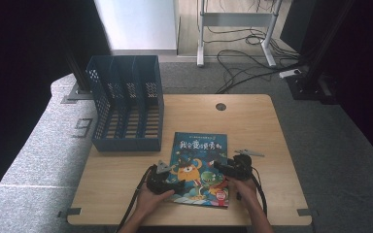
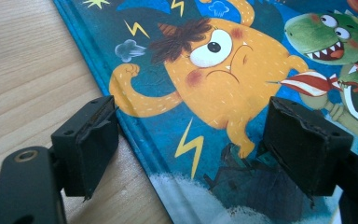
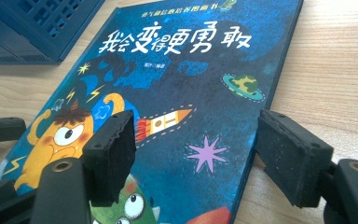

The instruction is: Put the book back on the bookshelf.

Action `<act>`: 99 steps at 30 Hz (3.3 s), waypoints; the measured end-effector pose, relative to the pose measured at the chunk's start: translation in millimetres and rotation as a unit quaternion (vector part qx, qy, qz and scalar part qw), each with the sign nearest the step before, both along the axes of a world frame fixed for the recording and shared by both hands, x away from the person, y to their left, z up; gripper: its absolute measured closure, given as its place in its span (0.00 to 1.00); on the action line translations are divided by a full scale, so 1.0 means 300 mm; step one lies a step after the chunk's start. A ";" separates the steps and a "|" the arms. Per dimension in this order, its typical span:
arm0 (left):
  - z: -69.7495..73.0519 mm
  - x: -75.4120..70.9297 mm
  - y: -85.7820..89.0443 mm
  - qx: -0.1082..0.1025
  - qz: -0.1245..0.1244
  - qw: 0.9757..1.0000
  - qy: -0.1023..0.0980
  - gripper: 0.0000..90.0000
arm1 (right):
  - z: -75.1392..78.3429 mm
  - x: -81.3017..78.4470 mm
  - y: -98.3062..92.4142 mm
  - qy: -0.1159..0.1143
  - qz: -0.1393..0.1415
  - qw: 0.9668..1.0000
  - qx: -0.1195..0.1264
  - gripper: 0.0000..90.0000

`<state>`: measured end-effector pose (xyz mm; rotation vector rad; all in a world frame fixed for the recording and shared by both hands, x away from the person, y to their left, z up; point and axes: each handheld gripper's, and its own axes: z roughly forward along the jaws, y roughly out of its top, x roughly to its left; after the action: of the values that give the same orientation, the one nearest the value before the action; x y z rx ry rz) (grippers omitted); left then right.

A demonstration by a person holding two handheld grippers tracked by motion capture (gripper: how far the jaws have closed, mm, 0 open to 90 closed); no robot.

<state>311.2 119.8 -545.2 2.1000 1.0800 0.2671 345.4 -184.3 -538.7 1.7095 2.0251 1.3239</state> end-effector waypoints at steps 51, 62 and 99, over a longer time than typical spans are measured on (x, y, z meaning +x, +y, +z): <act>0.005 0.004 0.012 -0.002 -0.004 1.000 0.009 0.21 | 0.004 0.014 -0.019 0.018 0.017 1.000 0.016 0.35; 0.008 0.001 0.010 -0.001 -0.003 1.000 0.012 0.23 | -0.003 0.046 -0.008 0.028 0.026 0.999 -0.001 0.32; 0.010 0.004 0.008 0.003 -0.010 1.000 0.015 0.22 | 0.015 0.086 -0.016 0.054 0.024 0.998 0.025 0.29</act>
<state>312.2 122.2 -542.2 2.1247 1.0752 0.2302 371.3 -189.0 -534.3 1.8018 2.1203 1.3358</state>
